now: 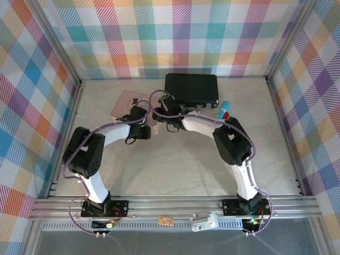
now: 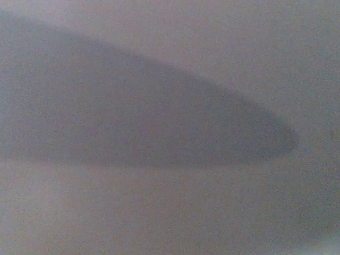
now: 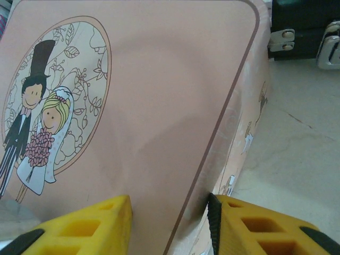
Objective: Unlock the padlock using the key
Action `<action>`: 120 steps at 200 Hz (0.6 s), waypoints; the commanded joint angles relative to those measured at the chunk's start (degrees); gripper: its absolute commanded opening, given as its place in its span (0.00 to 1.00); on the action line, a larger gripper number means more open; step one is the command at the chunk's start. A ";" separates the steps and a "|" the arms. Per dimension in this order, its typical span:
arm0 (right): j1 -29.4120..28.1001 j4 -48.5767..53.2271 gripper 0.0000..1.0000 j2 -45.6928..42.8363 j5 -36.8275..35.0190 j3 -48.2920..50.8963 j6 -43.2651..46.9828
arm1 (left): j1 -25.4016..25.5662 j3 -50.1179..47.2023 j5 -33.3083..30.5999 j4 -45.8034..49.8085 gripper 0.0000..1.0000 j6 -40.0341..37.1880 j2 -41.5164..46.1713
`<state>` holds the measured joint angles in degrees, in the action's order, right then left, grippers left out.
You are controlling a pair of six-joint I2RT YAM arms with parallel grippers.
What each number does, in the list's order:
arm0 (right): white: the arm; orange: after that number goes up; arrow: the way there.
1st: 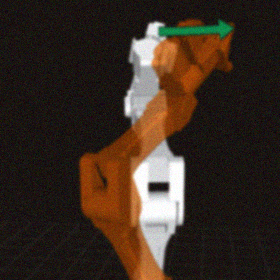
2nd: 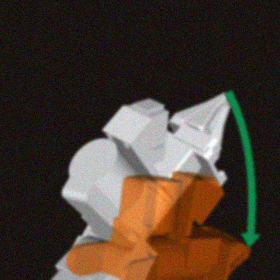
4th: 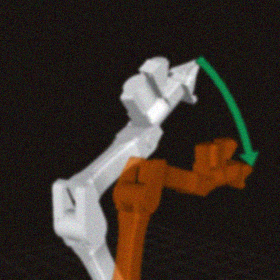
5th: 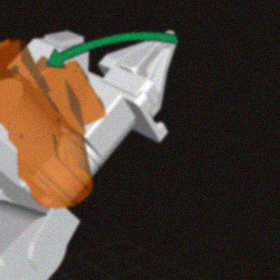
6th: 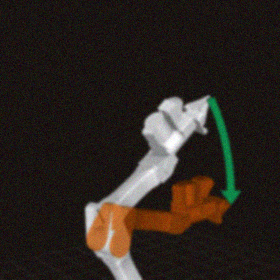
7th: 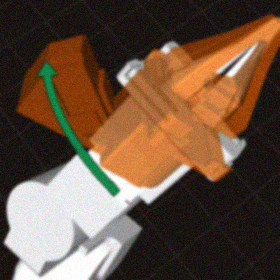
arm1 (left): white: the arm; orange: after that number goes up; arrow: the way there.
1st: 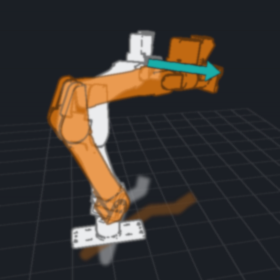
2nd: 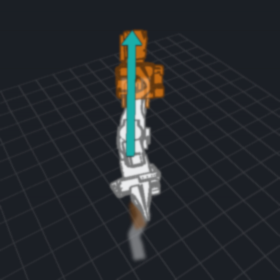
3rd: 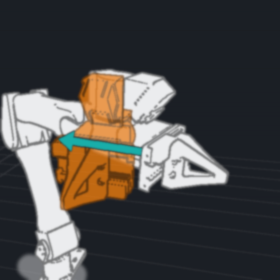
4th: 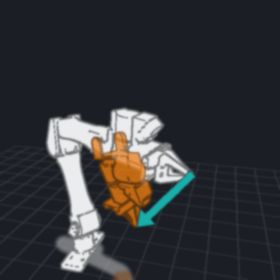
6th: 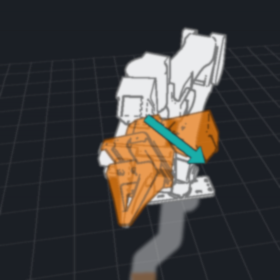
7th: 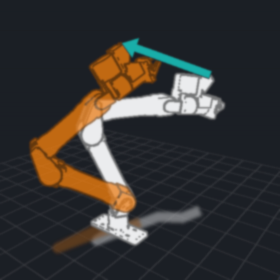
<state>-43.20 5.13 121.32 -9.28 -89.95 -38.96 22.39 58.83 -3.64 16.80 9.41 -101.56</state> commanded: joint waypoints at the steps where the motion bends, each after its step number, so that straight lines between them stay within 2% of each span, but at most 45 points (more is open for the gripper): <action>1: 0.05 4.89 0.43 3.75 0.82 0.13 -0.20 | 1.40 3.02 0.50 1.85 0.50 -1.42 -2.56; 19: 0.05 4.91 0.43 3.73 0.79 0.21 -0.45 | 1.95 3.78 -0.44 1.89 0.49 -1.60 -4.33; 44: 0.05 5.07 0.42 3.66 0.71 0.27 -0.56 | 2.12 4.06 -1.33 2.29 0.34 -1.20 -5.66; 76: 0.13 5.98 0.42 3.92 0.15 -0.15 -1.06 | 2.13 2.54 -3.05 1.70 0.21 -0.06 -4.15; 109: 0.49 6.23 0.42 3.56 0.01 -0.05 -2.96 | 1.12 -0.53 -2.00 -0.36 0.16 2.86 -0.61; 120: 0.46 6.70 0.41 3.41 -0.12 -0.28 -2.89 | 0.17 -1.86 -0.95 -3.88 0.16 4.66 0.62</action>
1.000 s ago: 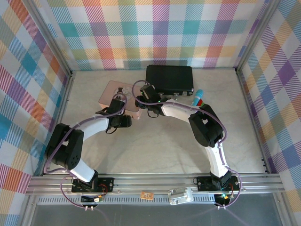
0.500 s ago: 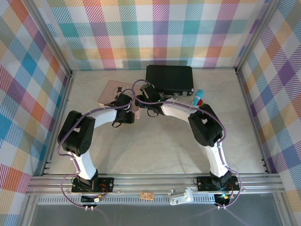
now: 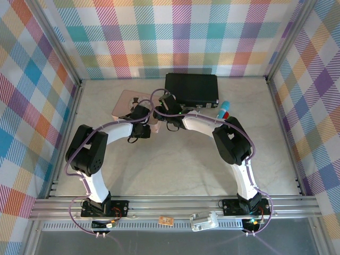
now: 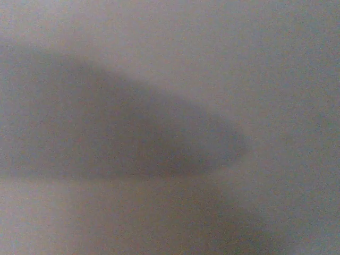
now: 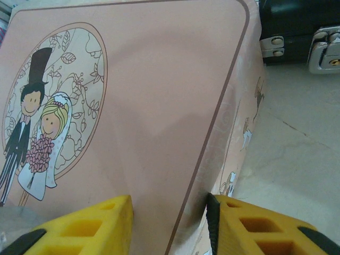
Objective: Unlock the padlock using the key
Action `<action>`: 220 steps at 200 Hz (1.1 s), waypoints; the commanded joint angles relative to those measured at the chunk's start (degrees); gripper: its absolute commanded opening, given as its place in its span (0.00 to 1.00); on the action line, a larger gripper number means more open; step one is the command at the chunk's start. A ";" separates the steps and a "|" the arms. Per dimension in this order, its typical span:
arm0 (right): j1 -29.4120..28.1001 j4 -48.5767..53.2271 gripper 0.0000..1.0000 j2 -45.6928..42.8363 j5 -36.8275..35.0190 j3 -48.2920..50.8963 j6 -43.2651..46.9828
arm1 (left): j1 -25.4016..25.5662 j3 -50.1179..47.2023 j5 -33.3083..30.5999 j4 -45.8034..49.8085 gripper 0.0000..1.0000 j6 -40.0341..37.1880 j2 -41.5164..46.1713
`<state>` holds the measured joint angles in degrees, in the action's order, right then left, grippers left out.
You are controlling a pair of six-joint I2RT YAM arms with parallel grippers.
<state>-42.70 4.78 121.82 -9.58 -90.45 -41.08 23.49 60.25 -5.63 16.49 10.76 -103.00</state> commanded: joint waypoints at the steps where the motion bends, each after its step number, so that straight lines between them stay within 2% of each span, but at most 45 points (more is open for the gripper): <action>1: -0.07 7.07 0.41 2.95 0.14 0.16 -0.76 | -1.09 -3.38 1.09 -3.75 0.16 3.52 2.22; 39: 0.13 8.21 0.41 3.20 -0.13 -0.27 -0.75 | -5.16 -9.24 7.17 -12.71 0.16 9.03 7.61; 63: 0.21 8.02 0.41 3.20 -0.11 0.10 -1.08 | -7.39 -11.57 11.56 -16.79 0.03 10.80 9.87; 72: 0.24 8.01 0.41 3.20 -0.01 0.10 -1.09 | -8.08 -12.22 12.68 -17.83 0.02 11.26 10.37; 114: 0.32 8.74 0.40 3.40 -0.63 -0.26 -1.29 | -10.74 -15.03 13.29 -20.54 0.02 13.99 13.55; 171: 1.65 8.38 0.38 2.83 0.59 0.85 -3.48 | -15.08 -20.34 11.03 -26.51 0.01 25.15 18.74; 220: 2.18 7.91 0.38 2.47 1.59 0.13 -2.31 | -15.27 -19.47 11.31 -21.83 0.01 23.13 23.82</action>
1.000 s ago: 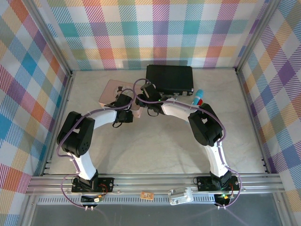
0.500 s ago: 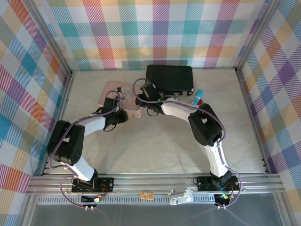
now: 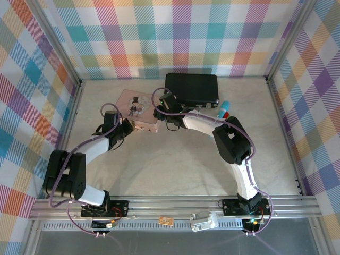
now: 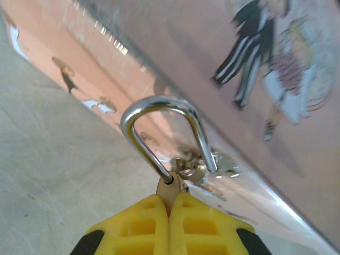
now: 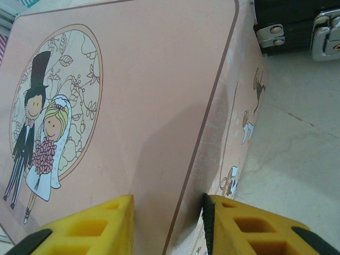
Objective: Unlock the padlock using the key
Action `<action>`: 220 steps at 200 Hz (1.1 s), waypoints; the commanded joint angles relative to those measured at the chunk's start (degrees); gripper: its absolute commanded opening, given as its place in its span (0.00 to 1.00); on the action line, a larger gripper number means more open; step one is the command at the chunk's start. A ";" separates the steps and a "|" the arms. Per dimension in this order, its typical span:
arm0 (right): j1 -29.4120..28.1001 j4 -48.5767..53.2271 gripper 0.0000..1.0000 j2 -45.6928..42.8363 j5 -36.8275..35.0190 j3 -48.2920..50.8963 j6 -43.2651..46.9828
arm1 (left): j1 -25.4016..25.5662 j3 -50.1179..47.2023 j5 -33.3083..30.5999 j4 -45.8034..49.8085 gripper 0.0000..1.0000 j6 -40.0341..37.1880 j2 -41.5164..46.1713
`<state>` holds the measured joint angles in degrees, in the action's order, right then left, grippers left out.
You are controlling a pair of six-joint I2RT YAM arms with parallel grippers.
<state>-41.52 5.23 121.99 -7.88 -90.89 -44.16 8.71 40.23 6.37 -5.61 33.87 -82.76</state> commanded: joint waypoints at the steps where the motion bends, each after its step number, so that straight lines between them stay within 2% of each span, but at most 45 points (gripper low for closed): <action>1: 1.00 7.48 0.38 2.33 -0.12 0.51 0.85 | -0.56 0.55 -0.72 0.39 0.01 -0.09 3.66; 89: 1.59 6.22 0.39 0.48 3.01 -1.92 6.11 | -2.27 -2.96 -3.33 2.19 0.00 1.29 7.21; 123: 2.29 6.63 0.46 -2.00 6.01 -2.52 10.80 | -2.29 -2.33 -0.22 8.59 0.00 -2.83 11.48; 157: 4.01 10.54 0.61 -6.69 10.55 -1.27 17.62 | -1.58 -4.14 4.65 14.27 0.00 -3.56 18.14; 193: 4.77 16.99 0.71 -14.74 10.28 5.23 27.09 | 4.65 -5.37 5.87 19.91 0.00 -4.19 23.91; 220: 5.24 18.16 0.84 -22.00 8.76 14.33 29.75 | 15.77 -5.43 0.31 19.45 0.00 -3.26 23.26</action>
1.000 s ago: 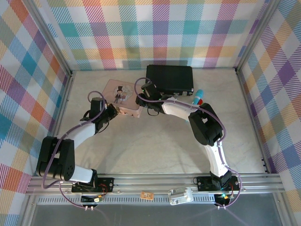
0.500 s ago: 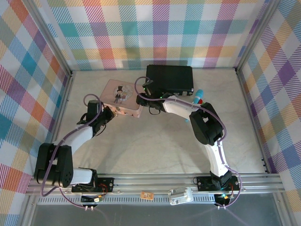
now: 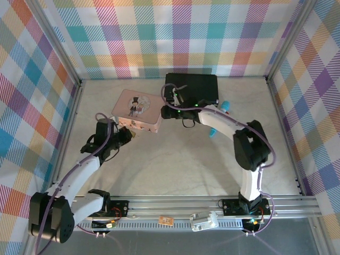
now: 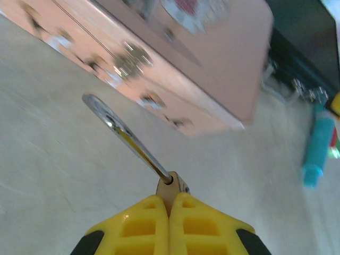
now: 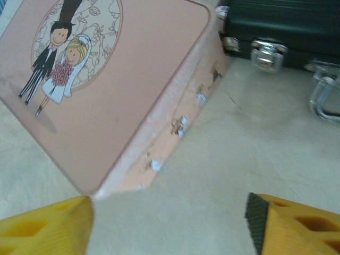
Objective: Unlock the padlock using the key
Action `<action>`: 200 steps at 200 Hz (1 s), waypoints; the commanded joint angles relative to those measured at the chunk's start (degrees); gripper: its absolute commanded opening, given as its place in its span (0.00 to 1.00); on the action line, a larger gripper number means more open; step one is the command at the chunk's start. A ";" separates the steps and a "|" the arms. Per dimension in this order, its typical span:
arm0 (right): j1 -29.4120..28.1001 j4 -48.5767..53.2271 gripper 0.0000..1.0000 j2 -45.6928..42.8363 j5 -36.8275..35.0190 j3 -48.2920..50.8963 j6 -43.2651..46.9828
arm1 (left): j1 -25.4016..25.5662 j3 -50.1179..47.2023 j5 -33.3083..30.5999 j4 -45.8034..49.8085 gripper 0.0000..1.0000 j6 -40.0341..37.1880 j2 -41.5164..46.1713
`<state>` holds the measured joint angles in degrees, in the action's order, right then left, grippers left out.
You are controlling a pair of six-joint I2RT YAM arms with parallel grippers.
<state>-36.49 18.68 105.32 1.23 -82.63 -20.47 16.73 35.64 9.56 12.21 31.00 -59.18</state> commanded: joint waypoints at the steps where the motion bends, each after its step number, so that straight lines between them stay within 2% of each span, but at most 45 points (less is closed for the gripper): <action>1: 0.20 4.75 0.84 -5.57 -0.48 6.42 6.14 | 8.08 -0.79 -3.10 1.44 0.00 -0.41 -0.50; 14: 0.39 5.41 0.90 -8.58 -3.00 10.06 7.00 | 14.40 -0.49 -6.56 -1.69 0.00 0.11 -3.34; 30: 1.03 6.35 1.00 -11.67 -6.13 13.70 7.41 | 19.55 -0.19 -8.54 -7.81 0.00 1.65 -8.24; 59: 3.22 7.80 0.99 -16.42 -7.83 18.56 6.30 | 27.24 3.99 -9.05 -15.53 0.00 2.49 -19.75; 88: 5.39 6.81 0.99 -20.65 -9.64 23.41 5.20 | 31.74 10.08 -6.71 -17.04 0.00 2.82 -31.29; 116: 8.10 3.74 0.99 -24.72 -10.39 28.27 5.28 | 32.41 11.03 -4.55 -19.24 0.00 5.28 -36.57; 126: 8.89 1.36 0.99 -26.15 -10.74 30.20 6.74 | 32.48 11.37 -5.34 -18.35 0.09 5.02 -37.09; 158: 13.98 -2.98 0.99 -27.86 -11.78 33.57 10.20 | 32.32 14.64 -9.36 -11.69 0.54 2.79 -36.69; 187: 20.33 -7.76 0.99 -27.36 -12.48 35.01 12.56 | 32.27 17.13 -13.85 -5.72 0.68 0.40 -34.21; 200: 22.35 -10.87 0.99 -27.10 -15.63 36.26 12.97 | 32.30 18.00 -17.31 -2.20 0.70 -0.27 -32.38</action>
<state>-17.43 15.09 78.52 -10.35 -48.16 -10.37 48.73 51.09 -1.15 2.07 33.10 -95.55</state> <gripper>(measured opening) 0.990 0.683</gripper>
